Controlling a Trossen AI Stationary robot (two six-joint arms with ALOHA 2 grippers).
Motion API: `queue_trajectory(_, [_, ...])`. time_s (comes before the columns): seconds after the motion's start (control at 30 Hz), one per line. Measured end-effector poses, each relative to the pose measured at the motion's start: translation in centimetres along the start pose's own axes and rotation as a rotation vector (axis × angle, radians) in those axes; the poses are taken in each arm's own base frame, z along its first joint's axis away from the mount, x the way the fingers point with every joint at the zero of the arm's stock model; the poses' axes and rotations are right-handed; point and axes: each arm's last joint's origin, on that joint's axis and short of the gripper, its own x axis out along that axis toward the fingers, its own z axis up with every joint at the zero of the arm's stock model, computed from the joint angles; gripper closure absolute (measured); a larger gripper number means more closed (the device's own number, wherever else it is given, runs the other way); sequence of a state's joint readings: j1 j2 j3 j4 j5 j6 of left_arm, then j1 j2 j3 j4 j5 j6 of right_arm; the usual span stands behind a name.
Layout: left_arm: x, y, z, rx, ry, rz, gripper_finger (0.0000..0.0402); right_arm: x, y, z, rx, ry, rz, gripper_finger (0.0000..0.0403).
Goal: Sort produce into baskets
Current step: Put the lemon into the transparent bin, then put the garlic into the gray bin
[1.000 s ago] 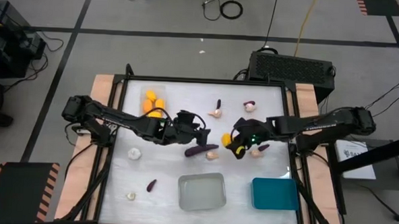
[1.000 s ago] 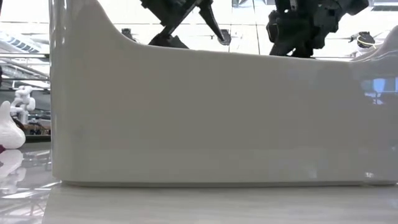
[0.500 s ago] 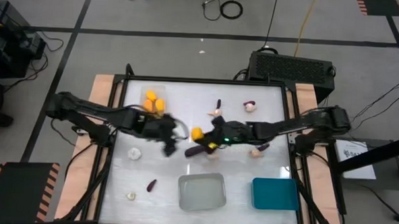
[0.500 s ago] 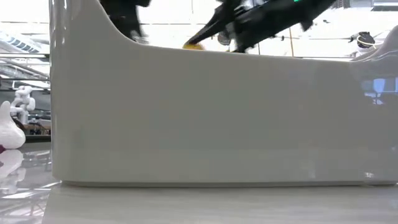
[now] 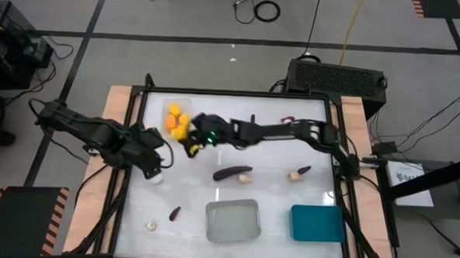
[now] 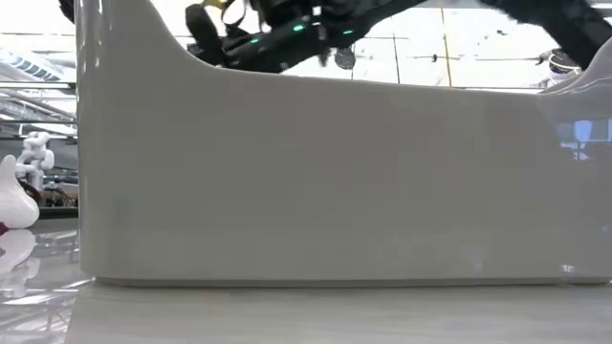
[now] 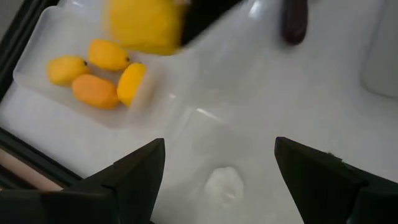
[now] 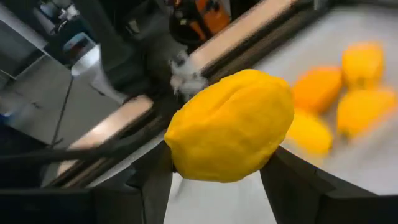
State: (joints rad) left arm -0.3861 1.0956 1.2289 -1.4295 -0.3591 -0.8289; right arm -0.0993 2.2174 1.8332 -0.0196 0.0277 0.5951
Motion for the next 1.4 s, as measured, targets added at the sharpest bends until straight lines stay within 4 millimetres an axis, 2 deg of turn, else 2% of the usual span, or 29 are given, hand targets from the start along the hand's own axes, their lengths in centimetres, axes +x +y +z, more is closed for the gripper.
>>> queue_trajectory(0.13, [-0.9, 0.4, -0.6, -0.030, -0.064, -0.013, 0.0093, 2.6, -1.8, 2.2, -0.030, 0.034, -0.077, 0.0169])
queue_trajectory(0.37, [-1.1, 0.1, -0.7, -0.092, -0.106, -0.009, 0.0093, 4.3, -5.0, 3.8, 0.011, 0.142, -0.153, 0.0109])
queue_trajectory(0.53, [-0.8, -0.4, -0.7, -0.090, -0.122, -0.018, 0.0093, 3.9, -6.0, 4.6, 0.025, 0.245, -0.017, 0.0080])
queue_trajectory(0.7, [0.9, -1.1, -1.1, -0.145, -0.128, -0.027, 0.0093, 1.3, -6.2, 4.2, 0.084, 0.557, 0.107, 0.0071])
queue_trajectory(0.83, [3.0, -1.6, -1.9, -0.223, -0.089, -0.039, 0.0093, -2.5, -4.4, 2.8, -0.063, 0.812, 0.059, 0.0073])
queue_trajectory(0.97, [4.7, -2.0, -2.8, -0.333, 0.007, -0.070, 0.0093, -6.6, -1.4, 1.6, -0.261, 0.994, -0.079, 0.0074])
queue_trajectory(1.1, [5.4, -2.1, -3.4, -0.365, 0.087, -0.074, 0.0093, -10.2, 2.9, 1.1, -0.440, 1.014, -0.145, 0.0074])
queue_trajectory(1.2, [5.6, -2.0, -3.7, -0.358, 0.135, -0.076, 0.0093, -12.2, 6.1, 0.7, -0.519, 0.973, -0.108, 0.0074])
queue_trajectory(1.4, [5.9, -1.6, -4.2, -0.372, 0.192, 0.015, 0.0093, -15.3, 10.5, -0.4, -0.613, 0.895, -0.081, 0.0074])
